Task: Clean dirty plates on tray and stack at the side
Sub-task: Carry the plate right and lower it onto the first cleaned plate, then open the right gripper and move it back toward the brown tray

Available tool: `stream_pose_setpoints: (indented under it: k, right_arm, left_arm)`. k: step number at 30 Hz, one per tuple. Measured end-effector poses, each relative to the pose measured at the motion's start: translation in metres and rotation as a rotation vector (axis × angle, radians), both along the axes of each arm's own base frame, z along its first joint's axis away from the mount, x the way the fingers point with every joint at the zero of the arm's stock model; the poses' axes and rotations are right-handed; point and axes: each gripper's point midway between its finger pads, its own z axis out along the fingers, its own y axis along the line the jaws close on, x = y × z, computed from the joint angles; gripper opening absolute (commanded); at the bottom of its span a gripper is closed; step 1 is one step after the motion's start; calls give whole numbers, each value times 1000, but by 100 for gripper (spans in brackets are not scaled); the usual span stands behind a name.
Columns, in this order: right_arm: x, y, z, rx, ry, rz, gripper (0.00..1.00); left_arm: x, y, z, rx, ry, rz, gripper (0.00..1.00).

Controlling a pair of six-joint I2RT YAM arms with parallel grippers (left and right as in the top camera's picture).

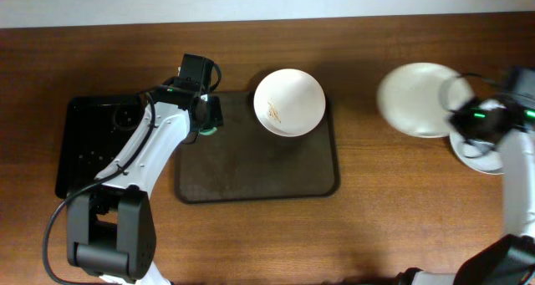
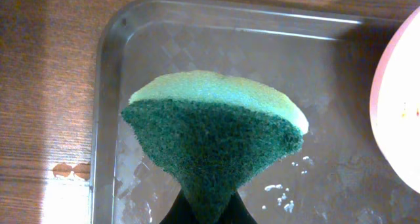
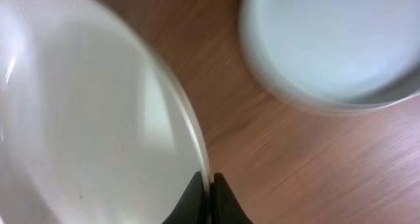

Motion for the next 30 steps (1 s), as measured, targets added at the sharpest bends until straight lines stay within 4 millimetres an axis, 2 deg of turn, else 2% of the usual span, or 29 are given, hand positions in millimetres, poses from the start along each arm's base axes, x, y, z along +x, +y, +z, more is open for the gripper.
stream_pose_setpoints:
  k: [1, 2, 4, 5, 7, 8, 9, 10, 11, 13, 15, 17, 18, 19, 20, 21, 22, 23, 24, 25, 27, 29, 30]
  right_arm:
    - [-16, -37, 1, -19, -3, -106, 4]
    - [-27, -57, 1, -28, -1, -168, 4]
    - [-54, -104, -13, -33, 30, -307, 4]
    - [-60, -116, -20, -27, 41, -341, 4]
    - [-76, -141, -52, -1, 106, -417, 4]
    - [-76, -151, -63, -6, 113, -440, 4]
    - [-77, -152, -75, 7, 138, -447, 4]
    - [-78, -152, -96, 33, 179, -449, 16]
    - [-77, -153, -104, 44, 188, -455, 55]
    - [-74, -154, -104, 45, 174, -450, 64]
    - [-63, -147, -103, 91, 130, -408, 65]
    - [-47, -135, -93, 154, 79, -329, 64]
    - [-37, -129, -80, 172, 68, -292, 64]
    - [-19, -119, -60, 174, 45, -210, 64]
    - [9, -100, -31, 158, 1, -88, 64]
    - [22, -78, -18, 165, 7, -7, 64]
    - [47, -38, -1, 160, -6, 127, 64]
    - [76, 20, 9, 153, -27, 294, 64]
    - [87, 63, 9, 156, -23, 402, 64]
    - [100, 117, 10, 139, -31, 535, 63]
    - [113, 186, 1, 88, -30, 696, 56]
    - [122, 242, -28, 50, 1, 813, 53]
    - [122, 260, -47, 49, 33, 850, 52]
  left_arm:
    - [0, 0, 0, -1, 1, 0, 1]
    - [0, 0, 0, -1, 1, 0, 1]
    - [0, 0, 0, -1, 0, 0, 1]
    - [0, 0, 0, 0, 1, 0, 1]
    - [0, 0, 0, -1, 1, 0, 1]
    - [0, 0, 0, -1, 1, 0, 1]
    - [0, 0, 0, -1, 0, -1, 1]
    - [0, 0, 0, 0, 1, -1, 1]
    - [-1, 0, 0, 0, 3, -1, 1]
    - [-2, 0, -1, 2, 9, -1, 1]
    - [-2, 0, -1, 1, 8, -1, 1]
    - [-2, 0, -1, 2, 10, -1, 1]
    - [-2, 0, -1, 2, 11, -1, 1]
    - [-2, 0, -1, 2, 10, -1, 1]
    - [-2, 0, -1, 2, 11, -1, 1]
    - [-2, 0, -1, 2, 11, -1, 1]
    - [-3, 1, -1, 3, 11, -1, 1]
    - [-3, 0, -1, 2, 12, -1, 1]
    - [-3, 0, -1, 2, 13, -1, 1]
    - [-5, 1, -2, 3, 20, -5, 1]
    - [-5, 1, -2, 8, 24, -16, 1]
    - [-5, 1, -2, 12, 24, -26, 1]
    - [-5, 1, -2, 16, 25, -35, 1]
